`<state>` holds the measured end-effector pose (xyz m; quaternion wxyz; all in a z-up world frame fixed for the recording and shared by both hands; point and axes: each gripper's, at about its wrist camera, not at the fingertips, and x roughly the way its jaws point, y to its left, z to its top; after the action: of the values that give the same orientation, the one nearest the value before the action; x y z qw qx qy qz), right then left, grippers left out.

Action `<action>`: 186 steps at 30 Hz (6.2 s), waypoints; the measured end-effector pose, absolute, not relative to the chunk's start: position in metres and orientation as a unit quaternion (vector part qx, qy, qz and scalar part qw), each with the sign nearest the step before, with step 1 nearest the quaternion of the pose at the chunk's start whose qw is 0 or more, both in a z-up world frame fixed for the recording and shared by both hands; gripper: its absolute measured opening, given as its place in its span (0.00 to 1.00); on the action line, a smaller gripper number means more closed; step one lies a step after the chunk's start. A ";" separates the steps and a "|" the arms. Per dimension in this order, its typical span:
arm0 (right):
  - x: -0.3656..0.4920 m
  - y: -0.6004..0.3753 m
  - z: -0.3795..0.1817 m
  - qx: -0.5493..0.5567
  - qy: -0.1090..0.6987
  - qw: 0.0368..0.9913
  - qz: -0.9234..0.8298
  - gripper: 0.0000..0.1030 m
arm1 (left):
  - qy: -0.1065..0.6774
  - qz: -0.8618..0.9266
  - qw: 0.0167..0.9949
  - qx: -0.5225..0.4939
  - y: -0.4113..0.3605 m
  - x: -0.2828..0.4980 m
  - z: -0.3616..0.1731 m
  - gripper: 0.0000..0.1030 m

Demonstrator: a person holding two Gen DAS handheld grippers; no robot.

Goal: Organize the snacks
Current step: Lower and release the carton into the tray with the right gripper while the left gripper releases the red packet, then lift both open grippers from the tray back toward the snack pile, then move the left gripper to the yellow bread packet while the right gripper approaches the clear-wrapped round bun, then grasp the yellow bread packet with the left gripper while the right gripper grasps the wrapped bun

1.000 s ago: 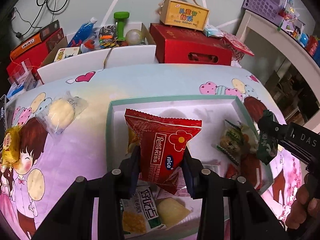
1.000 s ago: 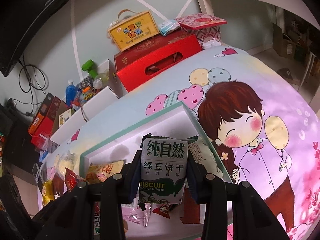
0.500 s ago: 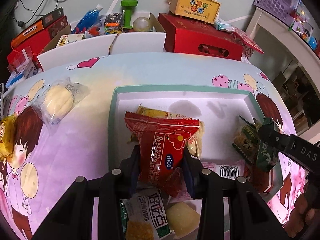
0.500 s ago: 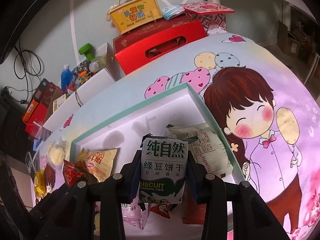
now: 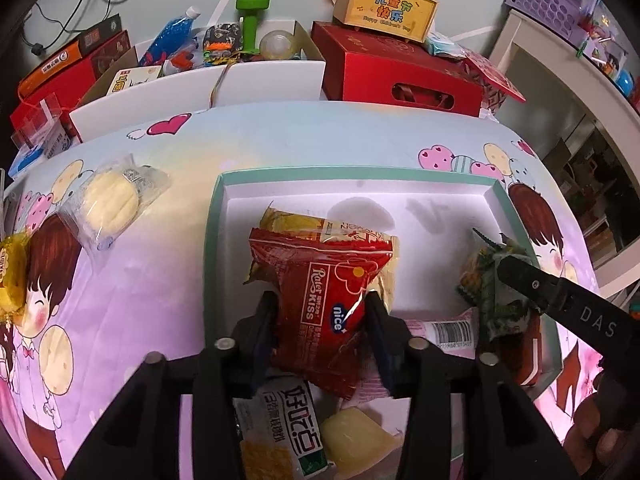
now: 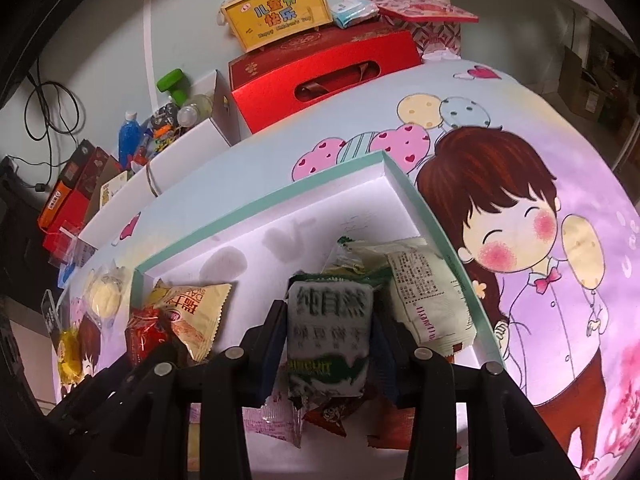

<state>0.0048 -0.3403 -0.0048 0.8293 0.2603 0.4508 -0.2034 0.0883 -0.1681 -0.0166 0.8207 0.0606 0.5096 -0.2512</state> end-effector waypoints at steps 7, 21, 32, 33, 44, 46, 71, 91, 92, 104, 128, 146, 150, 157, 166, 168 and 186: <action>0.002 -0.339 0.004 0.252 0.443 0.836 -0.201 0.44 | 0.494 -0.260 0.827 0.066 -0.169 0.082 0.001 0.53; 0.000 -0.337 0.014 0.243 0.434 0.844 -0.202 0.44 | 0.486 -0.251 0.835 0.058 -0.163 0.084 0.012 0.60; 0.002 -0.338 0.007 0.231 0.451 0.836 -0.212 0.67 | 0.509 -0.204 0.835 0.044 -0.148 0.095 0.000 0.84; 0.003 -0.338 0.006 0.227 0.452 0.835 -0.214 0.68 | 0.509 -0.198 0.836 0.040 -0.146 0.096 -0.002 0.86; 0.007 -0.333 0.003 0.206 0.457 0.840 -0.207 0.94 | 0.511 -0.165 0.843 0.028 -0.135 0.102 -0.008 0.93; 0.007 -0.333 0.003 0.200 0.455 0.842 -0.208 1.00 | 0.512 -0.162 0.843 0.025 -0.133 0.104 -0.009 0.93; 0.003 -0.333 0.011 0.199 0.445 0.848 -0.209 1.00 | 0.510 -0.175 0.842 0.035 -0.136 0.101 -0.002 0.94; 0.027 -0.270 0.009 0.162 0.464 0.859 -0.144 1.00 | 0.511 -0.094 0.854 0.028 -0.064 0.120 -0.002 0.94; 0.029 -0.266 0.009 0.161 0.465 0.859 -0.141 1.00 | 0.511 -0.090 0.855 0.028 -0.060 0.121 -0.002 0.94; 0.041 -0.222 0.007 0.136 0.468 0.867 -0.101 1.00 | 0.509 -0.038 0.859 -0.034 0.016 0.133 0.004 0.94; 0.062 -0.177 0.006 0.133 0.462 0.875 -0.053 1.00 | 0.519 -0.039 0.848 -0.100 0.075 0.165 -0.021 0.94; 0.117 -0.156 0.036 0.146 0.478 0.866 -0.010 1.00 | 0.519 -0.085 0.846 -0.089 0.094 0.187 -0.014 0.93; 0.139 -0.152 0.039 0.165 0.495 0.853 0.008 1.00 | 0.520 -0.095 0.844 -0.090 0.106 0.199 -0.009 0.93; 0.183 -0.135 0.041 0.147 0.526 0.838 0.014 1.00 | 0.530 -0.122 0.833 -0.103 0.118 0.215 -0.011 0.93; 0.225 -0.121 0.003 0.150 0.568 0.809 0.026 1.00 | 0.547 -0.097 0.827 -0.080 0.123 0.227 -0.035 0.93; 0.233 -0.118 -0.009 0.150 0.574 0.805 0.024 1.00 | 0.548 -0.094 0.827 -0.079 0.125 0.228 -0.040 0.92; 0.266 -0.104 -0.051 0.162 0.565 0.809 0.000 0.84 | 0.540 -0.080 0.837 -0.038 0.116 0.227 -0.062 0.55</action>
<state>0.2658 -0.1036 -0.0512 0.8090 0.1623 0.5650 -0.0003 0.2274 0.1161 -0.0619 0.8371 -0.0379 0.5398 -0.0801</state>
